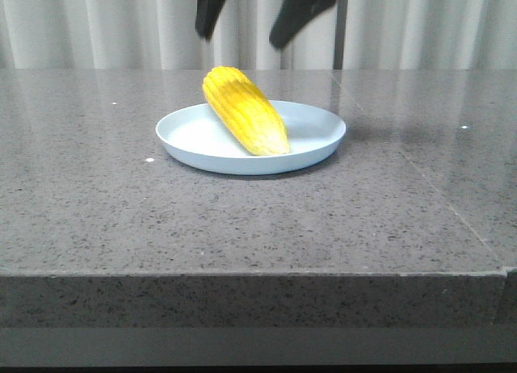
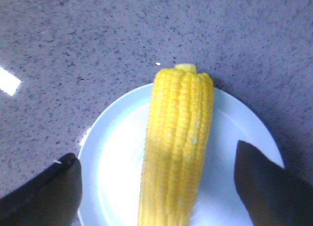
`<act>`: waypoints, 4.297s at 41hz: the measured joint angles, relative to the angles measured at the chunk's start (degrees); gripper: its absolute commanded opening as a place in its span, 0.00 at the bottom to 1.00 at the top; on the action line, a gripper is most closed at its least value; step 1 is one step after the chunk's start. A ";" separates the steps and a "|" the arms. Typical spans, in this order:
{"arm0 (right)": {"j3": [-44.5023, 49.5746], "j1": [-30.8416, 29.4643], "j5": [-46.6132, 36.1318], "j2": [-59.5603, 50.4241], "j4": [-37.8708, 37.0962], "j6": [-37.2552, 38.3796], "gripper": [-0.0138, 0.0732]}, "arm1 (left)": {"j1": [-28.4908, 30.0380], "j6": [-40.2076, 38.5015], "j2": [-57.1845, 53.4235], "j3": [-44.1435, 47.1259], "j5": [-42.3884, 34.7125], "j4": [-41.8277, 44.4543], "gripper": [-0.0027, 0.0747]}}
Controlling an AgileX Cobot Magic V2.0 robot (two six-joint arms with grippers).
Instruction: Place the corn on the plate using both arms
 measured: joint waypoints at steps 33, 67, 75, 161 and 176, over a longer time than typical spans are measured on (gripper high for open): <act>38.21 2.46 1.33 -50.01 -7.47 -2.15 0.91 | 0.00 0.00 0.00 0.00 -0.08 0.00 0.54; 57.48 2.46 2.35 -77.51 -10.43 -2.20 0.91 | 0.00 2.00 0.00 0.00 -0.46 0.10 0.53; 57.48 2.46 2.35 -77.51 -10.43 -2.29 0.63 | 0.00 2.66 0.00 0.00 -0.48 0.10 0.45; 57.48 2.46 2.35 -77.51 -10.43 -2.33 0.08 | 35.30 3.00 -29.18 45.02 -48.63 -9.63 0.01; 57.48 2.46 2.43 -77.51 -10.43 -2.42 0.08 | 39.17 3.00 -29.18 45.02 -49.87 -9.63 0.01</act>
